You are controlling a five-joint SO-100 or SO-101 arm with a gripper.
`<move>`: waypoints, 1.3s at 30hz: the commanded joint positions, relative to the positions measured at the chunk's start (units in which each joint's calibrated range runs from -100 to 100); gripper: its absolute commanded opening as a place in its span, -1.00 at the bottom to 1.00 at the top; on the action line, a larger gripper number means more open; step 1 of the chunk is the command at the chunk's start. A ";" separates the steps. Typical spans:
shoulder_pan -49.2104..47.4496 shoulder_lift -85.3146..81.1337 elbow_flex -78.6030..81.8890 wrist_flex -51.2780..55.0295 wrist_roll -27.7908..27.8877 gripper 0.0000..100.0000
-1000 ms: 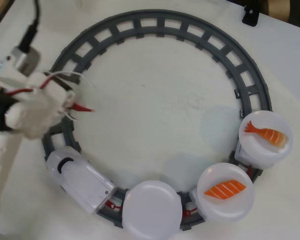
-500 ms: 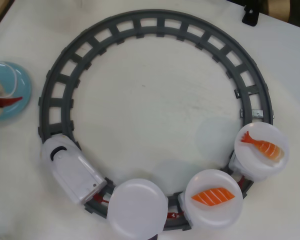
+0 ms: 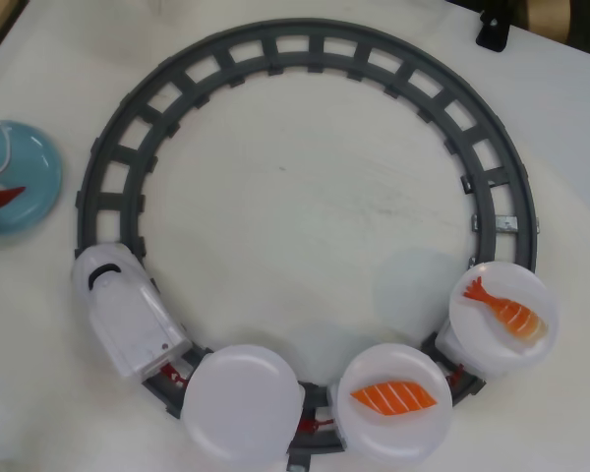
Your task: Pick up the sushi from the Shinkansen and put it on the blue dish
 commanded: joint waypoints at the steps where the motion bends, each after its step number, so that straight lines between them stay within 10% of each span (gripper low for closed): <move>1: 0.63 2.33 -8.29 -0.03 0.32 -0.94; 11: 2.13 9.21 -15.77 0.05 0.37 -0.94; 23: 3.01 8.71 -15.86 -0.12 2.62 -0.46; 39: -6.76 -21.15 -5.04 11.68 5.71 -0.94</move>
